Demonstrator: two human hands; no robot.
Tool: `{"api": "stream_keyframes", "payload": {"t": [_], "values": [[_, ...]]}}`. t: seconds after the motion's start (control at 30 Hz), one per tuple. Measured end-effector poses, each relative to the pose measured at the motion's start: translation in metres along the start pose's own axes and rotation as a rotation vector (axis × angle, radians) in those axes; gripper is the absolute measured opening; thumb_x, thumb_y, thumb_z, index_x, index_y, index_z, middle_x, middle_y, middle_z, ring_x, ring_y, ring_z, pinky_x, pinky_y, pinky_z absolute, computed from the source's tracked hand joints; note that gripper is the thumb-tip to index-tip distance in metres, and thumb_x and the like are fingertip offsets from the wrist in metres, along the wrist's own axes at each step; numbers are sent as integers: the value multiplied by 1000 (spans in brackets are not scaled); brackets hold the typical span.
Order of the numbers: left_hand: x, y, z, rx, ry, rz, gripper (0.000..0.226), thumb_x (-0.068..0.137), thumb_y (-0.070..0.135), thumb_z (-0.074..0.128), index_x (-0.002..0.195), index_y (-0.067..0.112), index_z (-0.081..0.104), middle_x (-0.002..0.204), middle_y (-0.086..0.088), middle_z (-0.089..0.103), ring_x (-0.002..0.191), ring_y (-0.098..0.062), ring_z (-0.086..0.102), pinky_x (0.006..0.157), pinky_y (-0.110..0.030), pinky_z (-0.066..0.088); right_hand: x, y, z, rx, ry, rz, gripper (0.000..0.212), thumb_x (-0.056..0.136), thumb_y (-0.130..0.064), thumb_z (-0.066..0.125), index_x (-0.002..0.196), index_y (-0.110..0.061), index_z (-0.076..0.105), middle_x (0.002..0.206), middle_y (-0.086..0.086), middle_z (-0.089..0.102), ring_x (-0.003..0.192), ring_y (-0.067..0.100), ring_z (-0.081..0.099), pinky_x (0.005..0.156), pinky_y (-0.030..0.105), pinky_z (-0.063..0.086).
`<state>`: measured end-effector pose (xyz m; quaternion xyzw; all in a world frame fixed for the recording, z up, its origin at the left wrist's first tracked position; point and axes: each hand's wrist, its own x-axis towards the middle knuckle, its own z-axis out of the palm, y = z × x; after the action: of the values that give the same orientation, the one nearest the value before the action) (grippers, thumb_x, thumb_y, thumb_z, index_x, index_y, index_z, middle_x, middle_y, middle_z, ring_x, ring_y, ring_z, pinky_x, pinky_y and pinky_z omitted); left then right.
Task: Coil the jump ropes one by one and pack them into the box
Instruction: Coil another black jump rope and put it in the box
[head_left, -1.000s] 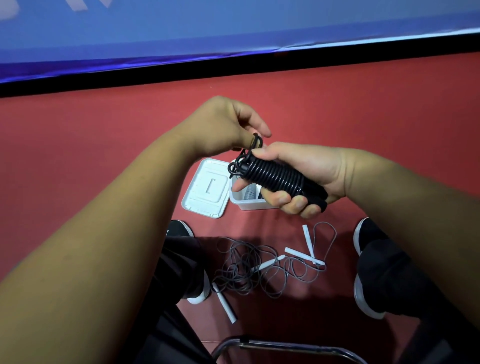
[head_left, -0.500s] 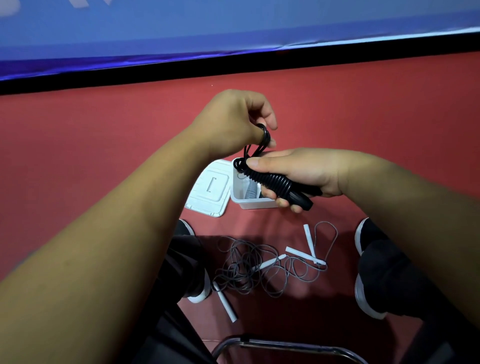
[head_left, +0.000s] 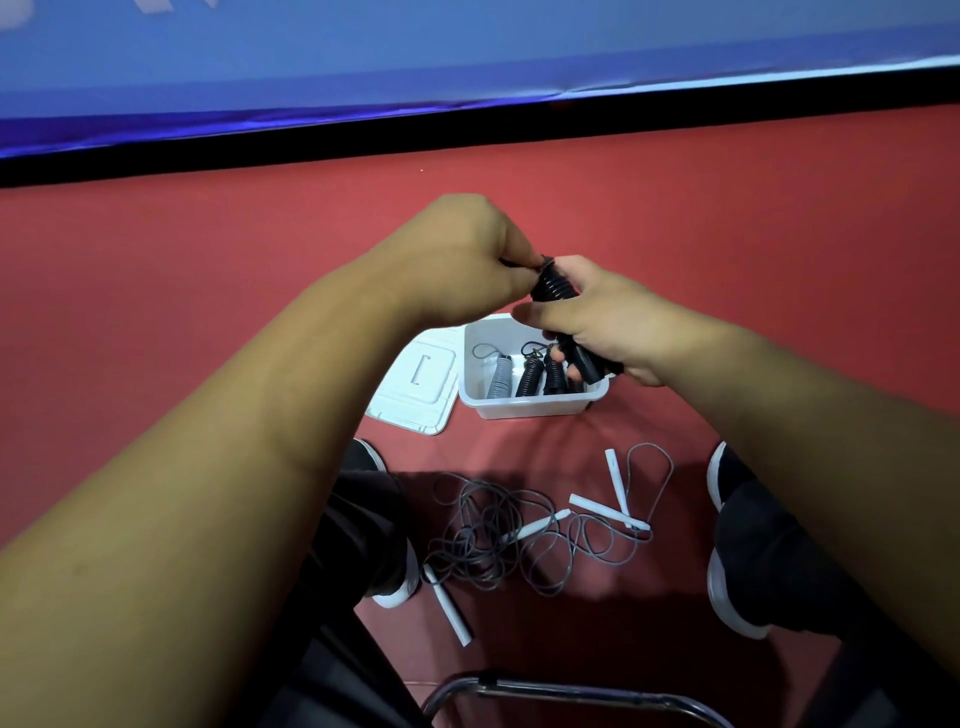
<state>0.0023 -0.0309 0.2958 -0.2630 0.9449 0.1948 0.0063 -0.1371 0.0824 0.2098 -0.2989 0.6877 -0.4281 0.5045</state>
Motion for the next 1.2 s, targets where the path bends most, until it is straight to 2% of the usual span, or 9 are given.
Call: {"api": "stream_keyframes", "payload": {"t": [0.2,0.27,0.37,0.5,0.63,0.8,0.9,1.07,1.2], "values": [[-1,-5,1,-258,-11,-240,6,91,20,79,96,18,82,82,3,77,62,-1,65,54,-7,47,2,-5,1,26,61,-53,51,89,-8,74,127,-38,57,92,5,60,59,17,56,50,31,47],[-3,-5,5,-336,-78,-312,8,93,11,76,99,6,75,83,-11,79,66,-13,75,65,-26,64,2,-5,4,40,60,-40,47,89,-6,71,125,-35,59,91,6,60,61,18,56,50,30,45],[-5,-3,14,-420,-191,-446,16,103,4,53,109,-6,65,90,-28,75,70,-35,77,64,-45,66,2,-6,8,128,63,-12,25,90,-8,65,110,-23,62,90,9,59,62,19,53,49,30,42],[2,1,17,-242,-98,-301,23,108,21,47,109,16,70,97,-10,75,61,-16,57,52,-22,46,4,-10,1,281,79,37,19,93,-12,66,111,-15,67,81,5,52,59,19,51,49,27,39],[3,1,16,-383,18,-212,36,110,44,47,109,20,74,83,-1,65,61,-8,50,57,-23,40,5,-12,-9,344,82,53,29,92,-13,67,122,-10,65,83,5,53,59,18,52,51,27,40],[2,-7,15,-534,40,-224,27,108,37,56,103,25,79,78,6,63,65,-12,45,57,-22,37,1,-11,-12,367,35,42,33,93,-12,71,126,-7,65,82,5,55,59,18,53,51,28,40],[1,-16,12,-589,-13,-240,15,102,29,68,99,26,82,81,4,73,73,-12,58,72,-30,47,-3,-12,-12,406,-43,30,38,94,-23,77,126,-8,65,83,4,56,62,19,52,52,29,40],[-2,-22,4,-556,-102,-227,13,89,27,83,100,19,83,91,-1,81,79,-5,69,89,-27,57,-11,-17,-10,403,-161,57,65,83,-72,77,114,-18,58,83,2,55,61,17,48,52,30,40],[-4,-27,0,-533,-165,-222,21,84,38,85,90,18,82,87,-5,80,78,-10,70,96,-37,57,-17,-20,-6,406,-237,61,62,92,-75,64,112,-18,53,79,2,53,57,17,45,50,29,39]]}}
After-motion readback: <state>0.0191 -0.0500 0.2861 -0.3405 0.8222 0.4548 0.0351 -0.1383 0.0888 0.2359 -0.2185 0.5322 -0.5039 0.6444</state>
